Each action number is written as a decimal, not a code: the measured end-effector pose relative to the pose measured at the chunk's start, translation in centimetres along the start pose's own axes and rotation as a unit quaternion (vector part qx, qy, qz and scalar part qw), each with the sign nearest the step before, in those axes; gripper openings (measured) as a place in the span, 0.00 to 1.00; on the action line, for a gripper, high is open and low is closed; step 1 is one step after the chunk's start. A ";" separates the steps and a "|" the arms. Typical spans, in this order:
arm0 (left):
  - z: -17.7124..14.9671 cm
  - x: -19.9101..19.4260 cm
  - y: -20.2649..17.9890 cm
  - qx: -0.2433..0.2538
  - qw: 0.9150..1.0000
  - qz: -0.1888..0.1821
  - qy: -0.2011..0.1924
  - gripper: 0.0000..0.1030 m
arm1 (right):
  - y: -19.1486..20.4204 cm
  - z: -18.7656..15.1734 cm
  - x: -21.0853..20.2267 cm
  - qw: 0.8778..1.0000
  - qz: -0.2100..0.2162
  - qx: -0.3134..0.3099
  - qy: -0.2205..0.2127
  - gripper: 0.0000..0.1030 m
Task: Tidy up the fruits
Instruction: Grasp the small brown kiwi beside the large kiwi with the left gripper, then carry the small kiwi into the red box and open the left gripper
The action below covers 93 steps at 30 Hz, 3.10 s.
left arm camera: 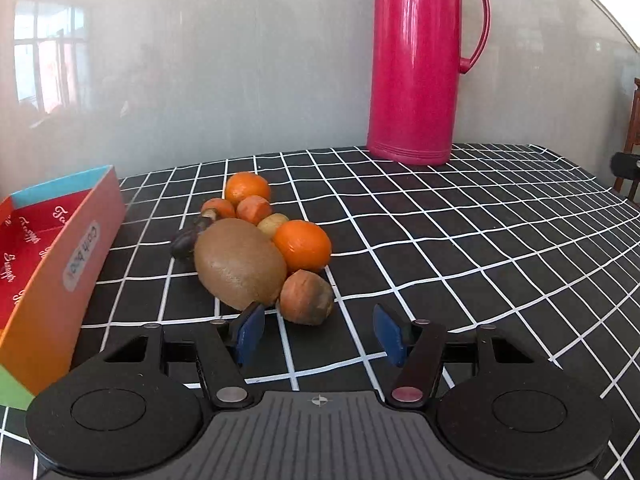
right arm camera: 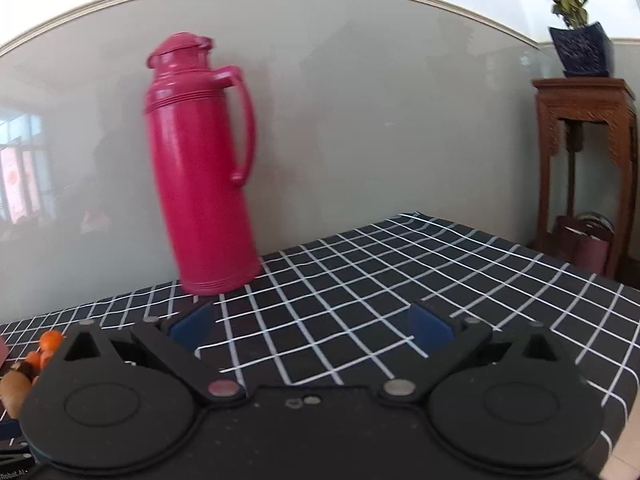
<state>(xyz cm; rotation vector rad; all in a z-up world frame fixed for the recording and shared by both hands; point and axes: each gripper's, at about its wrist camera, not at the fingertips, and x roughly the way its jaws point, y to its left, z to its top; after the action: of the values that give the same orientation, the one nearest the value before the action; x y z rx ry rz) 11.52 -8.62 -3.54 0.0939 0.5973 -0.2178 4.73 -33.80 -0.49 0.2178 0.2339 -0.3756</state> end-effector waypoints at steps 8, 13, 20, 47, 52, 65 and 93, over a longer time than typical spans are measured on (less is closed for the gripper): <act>0.6 1.1 -0.6 0.006 1.000 0.012 0.010 0.41 | -1.1 -0.2 0.2 1.000 -0.006 -0.004 0.002 1.00; 0.7 1.3 -0.5 0.001 1.000 0.015 0.010 0.31 | -1.0 -0.2 0.2 1.000 -0.006 -0.002 0.002 1.00; 0.5 0.6 -0.5 0.009 1.000 0.016 -0.002 0.31 | -1.0 -0.3 0.0 1.000 -0.012 -0.003 0.004 1.00; 0.7 -6.8 4.5 -0.013 0.998 0.039 -0.052 0.31 | 4.6 -0.3 -1.1 0.999 0.025 -0.027 0.018 1.00; 0.5 -7.9 6.7 -0.025 0.996 0.058 -0.061 0.31 | 6.3 -0.4 -1.6 0.999 0.038 -0.036 0.016 1.00; -0.3 -10.1 13.6 -0.070 0.988 0.114 -0.075 0.31 | 10.6 -1.4 -2.1 0.996 0.068 -0.061 0.024 1.00; -1.9 -11.0 19.7 -0.106 0.963 0.220 -0.111 0.97 | 13.6 -2.2 -2.3 0.991 0.096 -0.086 0.029 1.00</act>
<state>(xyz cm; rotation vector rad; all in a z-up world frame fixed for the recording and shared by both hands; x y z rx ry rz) 6.15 12.76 1.59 -0.0076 0.3597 0.2649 7.44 -20.13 0.28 0.0807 0.2987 -0.1571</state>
